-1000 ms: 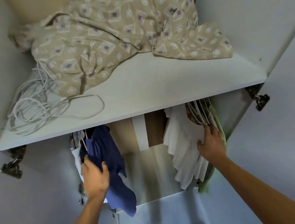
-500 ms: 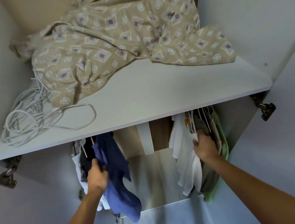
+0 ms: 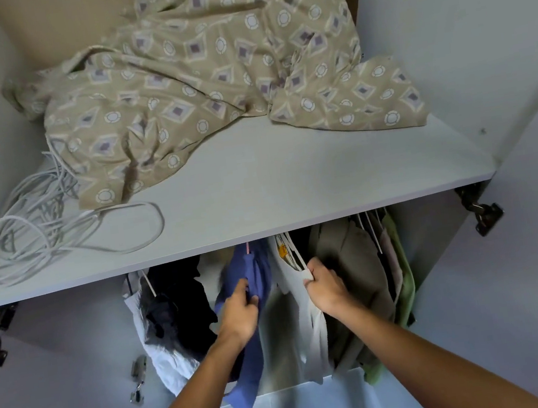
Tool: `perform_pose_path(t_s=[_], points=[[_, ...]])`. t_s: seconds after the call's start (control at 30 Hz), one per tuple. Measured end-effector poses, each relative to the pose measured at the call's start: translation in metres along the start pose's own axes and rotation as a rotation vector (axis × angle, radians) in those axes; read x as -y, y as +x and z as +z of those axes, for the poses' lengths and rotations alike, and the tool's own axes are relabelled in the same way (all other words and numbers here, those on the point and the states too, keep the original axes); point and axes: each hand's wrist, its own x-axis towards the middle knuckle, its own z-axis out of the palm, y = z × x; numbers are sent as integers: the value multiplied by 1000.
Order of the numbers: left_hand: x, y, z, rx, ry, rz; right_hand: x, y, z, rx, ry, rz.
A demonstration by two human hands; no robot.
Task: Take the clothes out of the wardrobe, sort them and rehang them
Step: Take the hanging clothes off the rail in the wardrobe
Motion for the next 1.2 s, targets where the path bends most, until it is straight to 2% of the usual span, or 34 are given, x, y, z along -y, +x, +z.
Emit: perform_pose_path(t_s=[0.1, 0.17, 0.3, 0.43, 0.53, 0.63, 0.93, 1.2], points=[[-13, 6, 7, -28, -325, -105, 3, 7, 0, -11, 73, 41], [-22, 11, 11, -78, -443, -131, 5, 9, 3, -18, 131, 23], [-47, 1, 9, -162, -420, 30, 13, 7, 13, -106, 292, -106], [-54, -14, 3, -208, -368, 209, 19, -7, 21, -196, 329, -168], [-47, -27, -1, -229, -359, 255, 22, -26, 25, -257, 332, -195], [-40, -45, -7, -184, -362, 278, 19, -46, 30, -277, 342, -214], [6, -102, -20, -177, -338, 181, 0, -108, 58, -215, 342, -198], [54, -200, -18, -406, -335, -25, -26, -151, 95, 65, 336, -351]])
